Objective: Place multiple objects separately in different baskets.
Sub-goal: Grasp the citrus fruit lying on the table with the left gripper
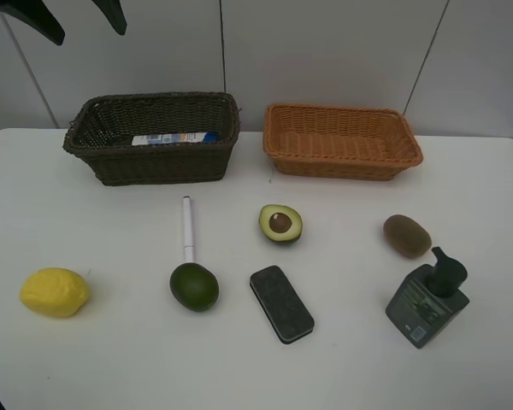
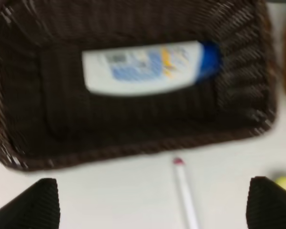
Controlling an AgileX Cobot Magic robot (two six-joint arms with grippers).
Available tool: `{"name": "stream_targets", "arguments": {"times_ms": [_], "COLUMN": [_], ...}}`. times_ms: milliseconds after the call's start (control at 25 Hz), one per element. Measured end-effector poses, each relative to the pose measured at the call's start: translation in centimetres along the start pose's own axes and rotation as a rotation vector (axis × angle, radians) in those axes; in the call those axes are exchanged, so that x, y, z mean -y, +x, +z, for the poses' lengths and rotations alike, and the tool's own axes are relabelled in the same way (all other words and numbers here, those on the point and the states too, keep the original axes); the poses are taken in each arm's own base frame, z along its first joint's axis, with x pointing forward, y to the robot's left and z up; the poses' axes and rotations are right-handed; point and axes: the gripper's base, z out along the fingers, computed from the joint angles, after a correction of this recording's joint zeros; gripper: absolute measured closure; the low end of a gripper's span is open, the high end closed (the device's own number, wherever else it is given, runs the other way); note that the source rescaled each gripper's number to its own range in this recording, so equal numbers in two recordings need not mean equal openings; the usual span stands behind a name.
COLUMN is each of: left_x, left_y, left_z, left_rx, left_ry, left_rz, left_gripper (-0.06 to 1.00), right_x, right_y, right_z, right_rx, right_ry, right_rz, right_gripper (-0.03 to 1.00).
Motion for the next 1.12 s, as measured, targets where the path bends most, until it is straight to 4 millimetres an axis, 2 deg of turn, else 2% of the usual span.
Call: {"name": "stream_targets", "arguments": {"times_ms": [80, 280, 400, 560, 760, 920, 1120], "left_x": [-0.3, -1.7, -2.5, -3.8, -4.7, -4.8, -4.8], "left_y": [2.4, 10.3, 14.6, 18.4, 20.3, 20.4, 20.0], "left_z": [-1.7, -5.0, -4.8, -2.5, 0.0, 1.1, 2.8], "left_rx": [-0.012, -0.055, -0.111, -0.231, -0.365, -0.427, -0.487], "left_ry": [-0.006, -0.045, -0.054, -0.106, -0.119, -0.087, -0.063], "left_rz": [0.004, 0.037, 0.039, 0.076, 0.285, 0.439, 0.481], "left_gripper": [-0.05, -0.05, -0.05, -0.05, -0.05, -0.05, -0.05], "right_x": [0.0, 0.0, 0.0, 0.0, 0.0, 0.0, 0.0], "right_y": [0.0, 0.0, 0.0, 0.0, 0.0, 0.0, 0.0], "right_z": [0.0, 0.0, 0.0, 0.0, 0.0, 0.0, 0.0], "right_rx": [0.0, 0.0, 0.0, 0.0, 0.0, 0.0, 0.0], "right_ry": [0.0, 0.0, 0.0, 0.0, 0.0, 0.0, 0.0], "right_rz": [0.0, 0.0, 0.0, 0.0, 0.0, 0.0, 0.0], "right_gripper": [-0.01, -0.01, -0.01, -0.01, -0.01, -0.01, -0.01]}}
